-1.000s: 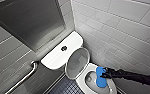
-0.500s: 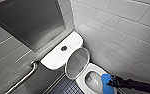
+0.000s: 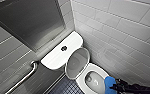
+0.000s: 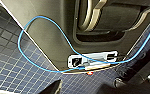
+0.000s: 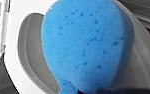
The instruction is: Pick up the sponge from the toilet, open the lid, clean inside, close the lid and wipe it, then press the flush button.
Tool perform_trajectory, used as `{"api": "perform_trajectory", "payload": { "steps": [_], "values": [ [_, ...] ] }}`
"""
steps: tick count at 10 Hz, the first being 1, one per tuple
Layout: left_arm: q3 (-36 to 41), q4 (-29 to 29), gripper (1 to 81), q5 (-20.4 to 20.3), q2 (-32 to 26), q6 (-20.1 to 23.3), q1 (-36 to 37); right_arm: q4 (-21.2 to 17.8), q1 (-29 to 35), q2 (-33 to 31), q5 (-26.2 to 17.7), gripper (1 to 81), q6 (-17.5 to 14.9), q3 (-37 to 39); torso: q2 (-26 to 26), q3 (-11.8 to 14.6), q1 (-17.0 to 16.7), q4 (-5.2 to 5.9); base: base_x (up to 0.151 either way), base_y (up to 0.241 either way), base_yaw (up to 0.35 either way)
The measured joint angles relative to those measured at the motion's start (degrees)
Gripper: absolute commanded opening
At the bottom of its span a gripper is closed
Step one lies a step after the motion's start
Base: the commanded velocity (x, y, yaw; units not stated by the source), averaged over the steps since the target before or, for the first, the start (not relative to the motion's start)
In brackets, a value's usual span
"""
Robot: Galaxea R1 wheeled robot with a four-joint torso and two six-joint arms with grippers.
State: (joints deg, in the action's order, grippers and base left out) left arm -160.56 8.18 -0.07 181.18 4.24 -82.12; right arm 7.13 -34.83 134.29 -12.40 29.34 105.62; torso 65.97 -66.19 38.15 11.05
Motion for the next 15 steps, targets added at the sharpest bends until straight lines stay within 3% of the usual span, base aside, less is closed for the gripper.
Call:
{"api": "perform_trajectory", "payload": {
  "steps": [3,7,10,15],
  "values": [
    [0.0,0.0,81.1,0.0,0.0,0.0,0.0,-0.1,-5.7,-3.7,5.1,1.0,1.0,-3.2,0.0,0.0,0.0,0.0,0.0,0.0,0.0],
    [0.0,0.0,81.1,0.0,0.0,0.0,0.0,-0.1,-12.5,-3.5,11.5,1.0,1.4,-4.9,0.0,0.0,0.0,0.0,0.0,0.0,0.0],
    [0.0,0.0,81.1,0.0,0.1,0.0,0.0,2.5,-12.1,2.4,10.1,1.0,1.6,-5.2,0.0,0.0,0.0,0.0,0.0,0.0,0.0],
    [0.0,0.0,81.1,0.0,0.1,0.0,0.0,4.5,-1.9,7.9,0.9,1.0,1.8,-2.4,0.0,0.0,0.0,0.0,0.0,0.0,0.0]
  ]
}}
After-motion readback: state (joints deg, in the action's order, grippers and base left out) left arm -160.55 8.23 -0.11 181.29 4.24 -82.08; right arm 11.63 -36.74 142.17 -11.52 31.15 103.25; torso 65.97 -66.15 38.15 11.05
